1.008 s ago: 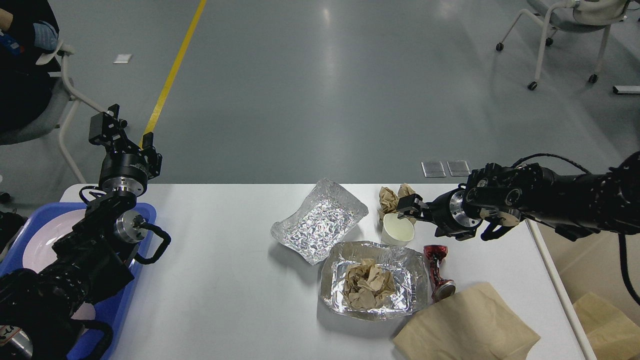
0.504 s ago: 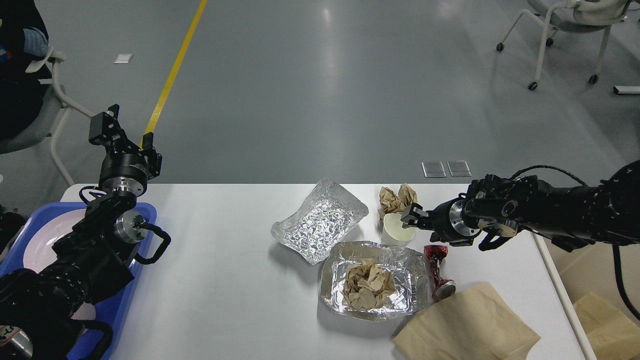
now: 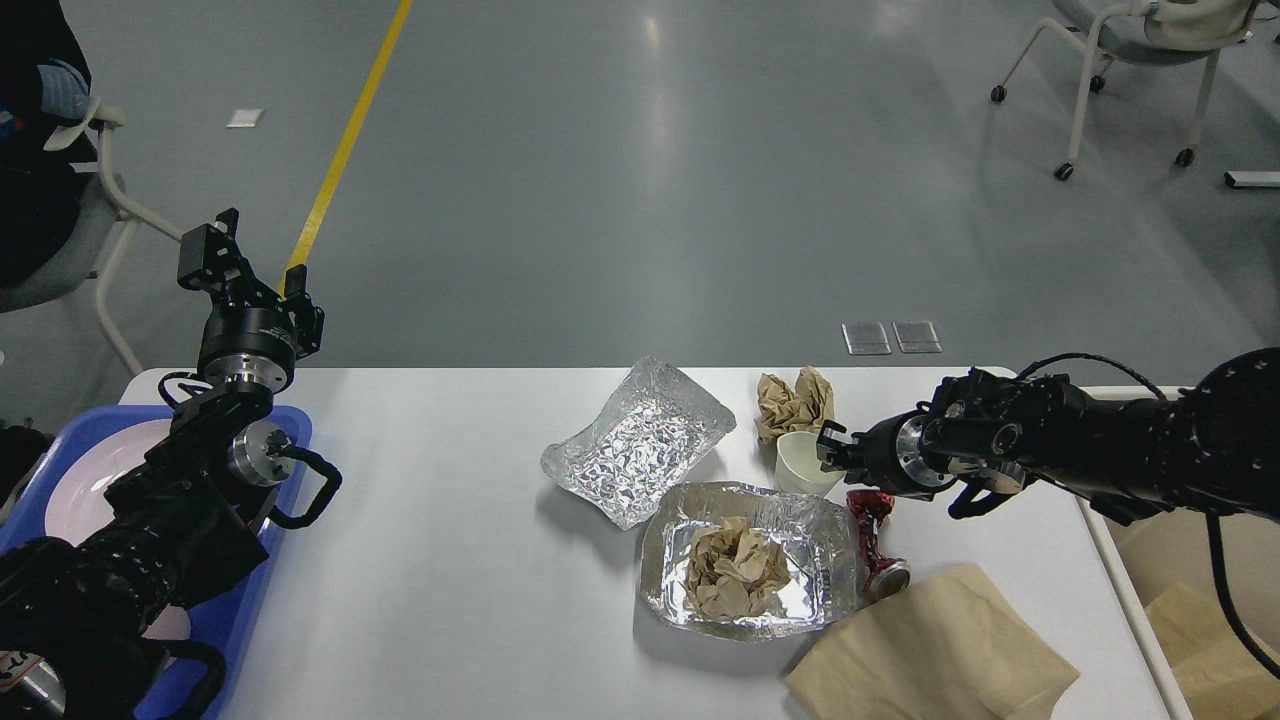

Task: Tidy desktop
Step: 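Grasp the white cup and carry it into the white bin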

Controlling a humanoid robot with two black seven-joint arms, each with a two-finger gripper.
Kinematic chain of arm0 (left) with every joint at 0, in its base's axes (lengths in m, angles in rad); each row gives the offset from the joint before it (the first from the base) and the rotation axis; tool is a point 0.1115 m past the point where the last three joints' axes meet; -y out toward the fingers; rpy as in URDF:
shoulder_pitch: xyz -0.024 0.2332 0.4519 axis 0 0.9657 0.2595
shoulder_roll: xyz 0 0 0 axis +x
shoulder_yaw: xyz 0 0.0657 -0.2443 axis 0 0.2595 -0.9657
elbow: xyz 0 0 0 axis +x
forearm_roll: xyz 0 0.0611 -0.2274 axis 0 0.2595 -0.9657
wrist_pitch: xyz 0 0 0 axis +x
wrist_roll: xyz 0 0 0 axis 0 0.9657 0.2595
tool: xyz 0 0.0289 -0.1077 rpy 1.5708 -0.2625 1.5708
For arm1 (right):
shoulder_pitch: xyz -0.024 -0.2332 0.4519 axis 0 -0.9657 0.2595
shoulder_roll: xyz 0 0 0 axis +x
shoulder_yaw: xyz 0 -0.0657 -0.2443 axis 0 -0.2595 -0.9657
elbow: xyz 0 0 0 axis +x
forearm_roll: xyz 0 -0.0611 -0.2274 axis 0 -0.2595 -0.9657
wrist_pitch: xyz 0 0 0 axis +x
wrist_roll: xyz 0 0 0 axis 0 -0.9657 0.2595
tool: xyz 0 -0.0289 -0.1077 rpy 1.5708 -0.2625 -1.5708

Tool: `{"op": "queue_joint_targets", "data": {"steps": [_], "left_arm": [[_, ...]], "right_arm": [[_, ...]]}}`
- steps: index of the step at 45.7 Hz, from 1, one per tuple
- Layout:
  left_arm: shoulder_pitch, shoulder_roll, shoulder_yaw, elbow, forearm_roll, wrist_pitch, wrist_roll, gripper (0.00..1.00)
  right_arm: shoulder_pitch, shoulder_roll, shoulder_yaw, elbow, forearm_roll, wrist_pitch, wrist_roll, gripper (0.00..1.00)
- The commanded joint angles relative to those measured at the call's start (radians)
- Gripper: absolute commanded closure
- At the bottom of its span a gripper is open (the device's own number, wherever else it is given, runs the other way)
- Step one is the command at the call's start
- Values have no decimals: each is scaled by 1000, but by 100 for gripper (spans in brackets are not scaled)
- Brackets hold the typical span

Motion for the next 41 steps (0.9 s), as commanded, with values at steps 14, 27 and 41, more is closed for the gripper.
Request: {"op": "queue_joint_targets", "data": {"steps": [14,27,41], "left_arm": [[1,0,0,0,1,0,0,4],[-1,0,0,0,1,0,0,4],[1,0,0,0,1,0,0,4]], "right_arm": [[96,-70,0,119,-6,24,7,100],[338,-289,15,309,-8,24,10,100],[681,-518,18,408,-5,206,10,100]]}}
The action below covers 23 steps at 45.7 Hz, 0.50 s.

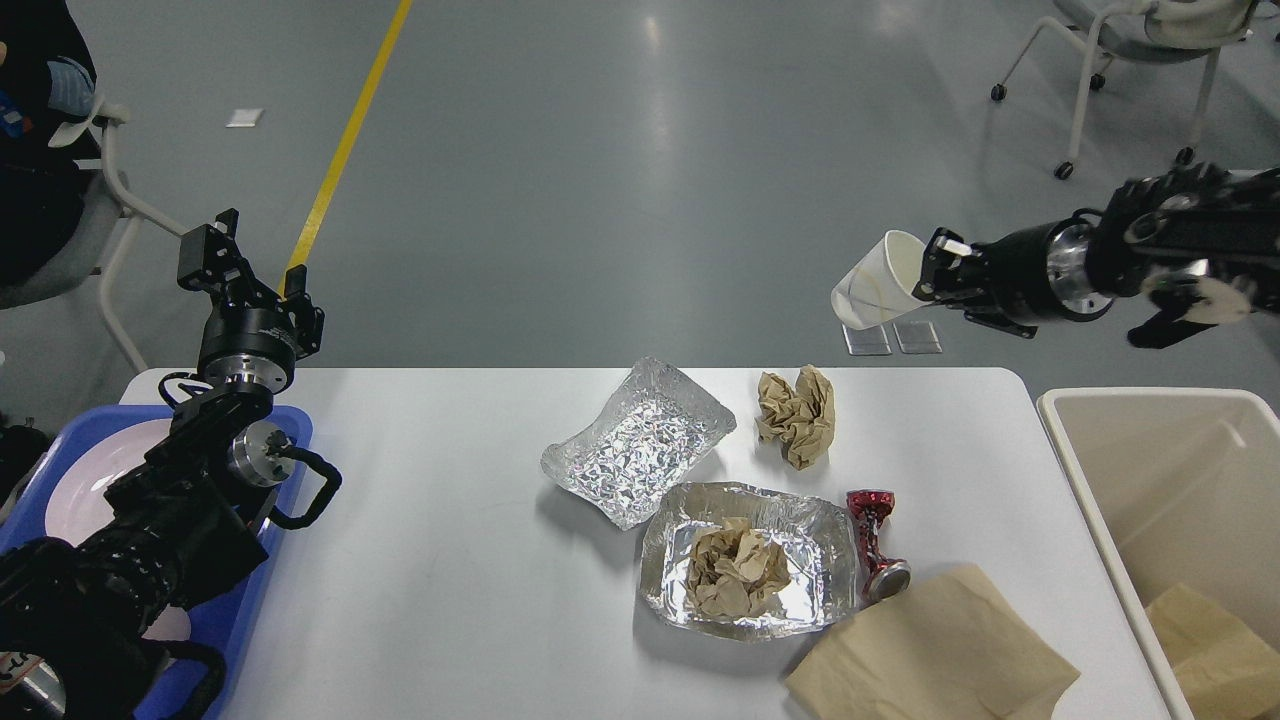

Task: Tidy desktop
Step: 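Grasp the white cup and carry it into the white bin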

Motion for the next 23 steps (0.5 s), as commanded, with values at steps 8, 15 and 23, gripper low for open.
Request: {"op": "queue_joint_targets", "data": {"steps": [8,15,23], "left_arm": [[-1,0,0,0,1,0,0,4],[0,0,0,0,1,0,0,4],[0,0,0,0,1,0,0,4]], "right_arm": [[112,-101,-40,-71,1,84,-2,100],[-92,-103,-68,-215,3,34,-3,100],[-437,-98,-19,-468,14,-106,-2,100]]}}
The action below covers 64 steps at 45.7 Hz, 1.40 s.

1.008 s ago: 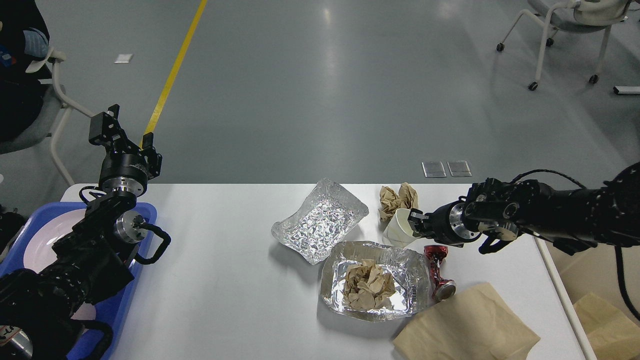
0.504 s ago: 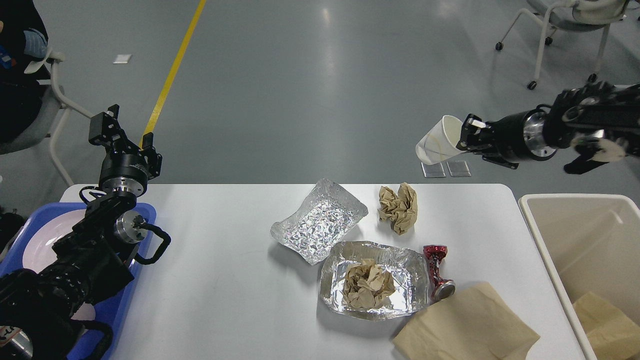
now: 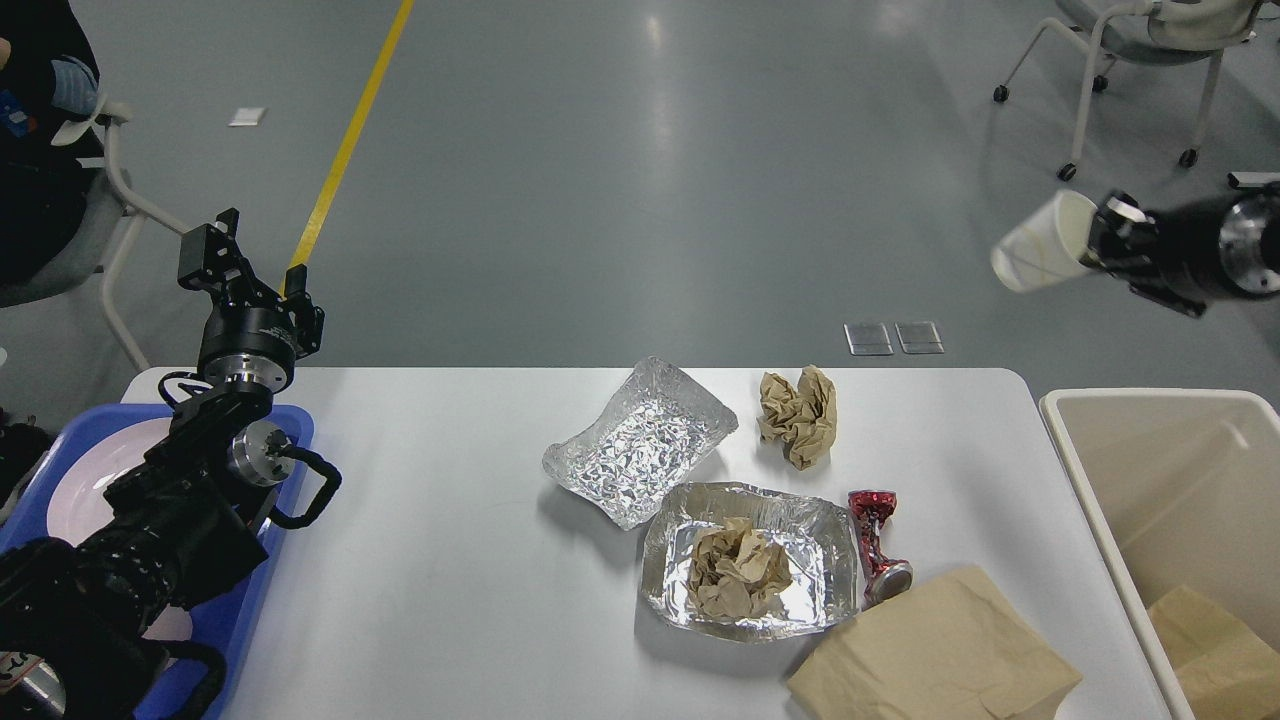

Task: Tidy desktop
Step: 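Grasp the white cup and carry it into the white bin, then release the cup and bring the right gripper back over the table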

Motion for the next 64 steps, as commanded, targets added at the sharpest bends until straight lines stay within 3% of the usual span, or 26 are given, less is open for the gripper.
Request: {"op": "queue_joint_targets", "data": {"steps": [1,12,15,20,26,30,32,35,45,54,59,64], "left_arm": [[-1,0,0,0,-1,0,0,4],[-1,0,0,0,-1,0,0,4],[1,0,0,0,0,0,0,4],[-1,0,0,0,0,0,0,4],[-1,0,0,0,-1,0,0,4],[1,0,0,0,0,0,0,4],[1,0,0,0,0,0,0,4],[1,0,0,0,0,0,0,4],[-1,0,0,0,0,0,0,4],[-1,0,0,0,-1,0,0,4],[-1,0,0,0,-1,0,0,4],[1,0,0,0,0,0,0,4]], "right_arm": [[-234,8,42,-171,5,-96,2,100],[-499,28,127,-273,0,-213,0,100],[-571,86,130,-320,0,-249,-3,81],[-618,120,125,-365,1,-257,-5,60],[-621,131,110,-368,1,-257,-5,55],[-616,136,107,-366,1,-257,-5,41],[-608,137,107,-366,1,-257,-6,30],[-582,142,107,-366,3,-259,-5,0],[-331,200,-103,-255,6,-243,-5,0],[25,364,-323,45,8,-236,-5,0],[169,405,-321,160,8,-162,-5,0],[332,447,-315,258,8,-20,-3,0]]}}
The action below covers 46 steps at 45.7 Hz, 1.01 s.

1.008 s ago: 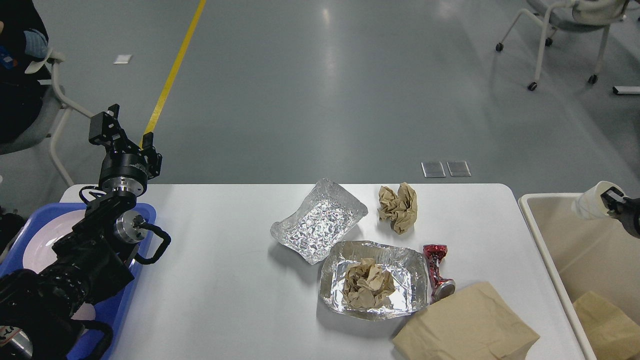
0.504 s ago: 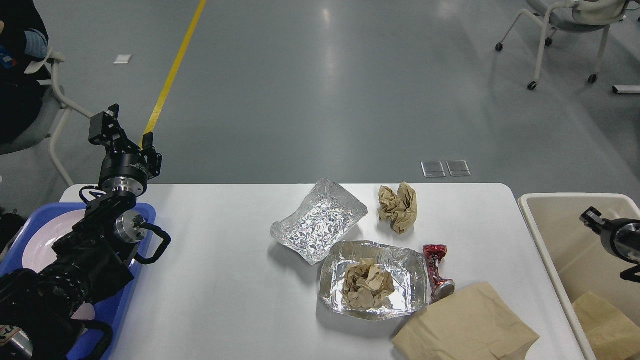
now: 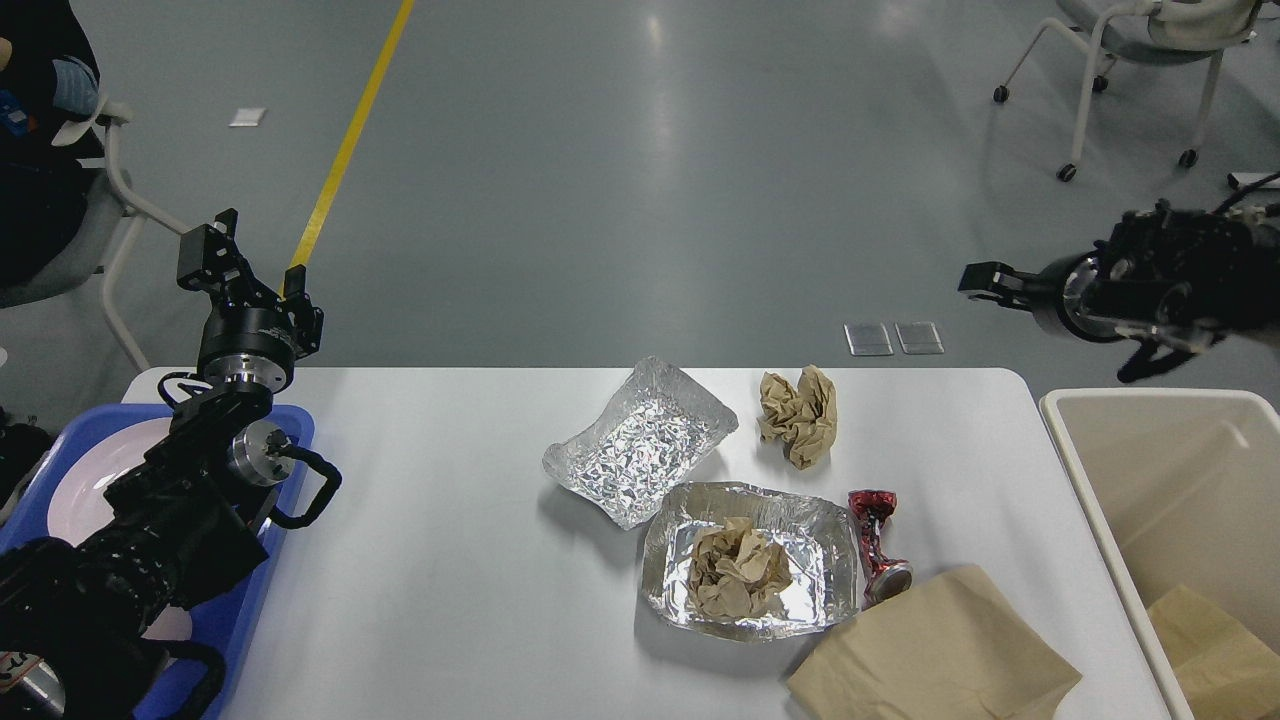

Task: Tidy desktop
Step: 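Release the cup and bring the right gripper back over the table, then grasp the foil tray with crumpled paper using the right gripper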

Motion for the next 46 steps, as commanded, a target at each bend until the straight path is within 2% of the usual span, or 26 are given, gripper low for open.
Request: {"op": "queue_joint_targets", "data": {"steps": [1,4,11,15,20,25,26,34,46], "left_arm": [[-1,0,0,0,-1,0,0,4],[-1,0,0,0,-1,0,0,4],[-1,0,0,0,1,0,0,4],[1,0,0,0,-1,0,0,4],[-1,0,0,0,1,2,0,4],[-1,0,0,0,1,0,0,4],[-1,0,0,0,-1,0,0,4],[-1,0,0,0,1,0,0,4],[-1,0,0,0,1,0,0,4]], "right_arm": [[189,48,4,117,0,163,1,0],[279,59,6,161,0,272,4,0],[450,49,67,235,1,611,6,0],[456,31,110,252,3,699,4,0],[357,34,116,234,3,657,3,0],[154,40,156,189,3,538,-2,0],[66,42,170,182,3,475,-3,0],[-153,66,187,148,-16,300,-6,0],[-316,144,205,25,-16,283,-6,0]]}}
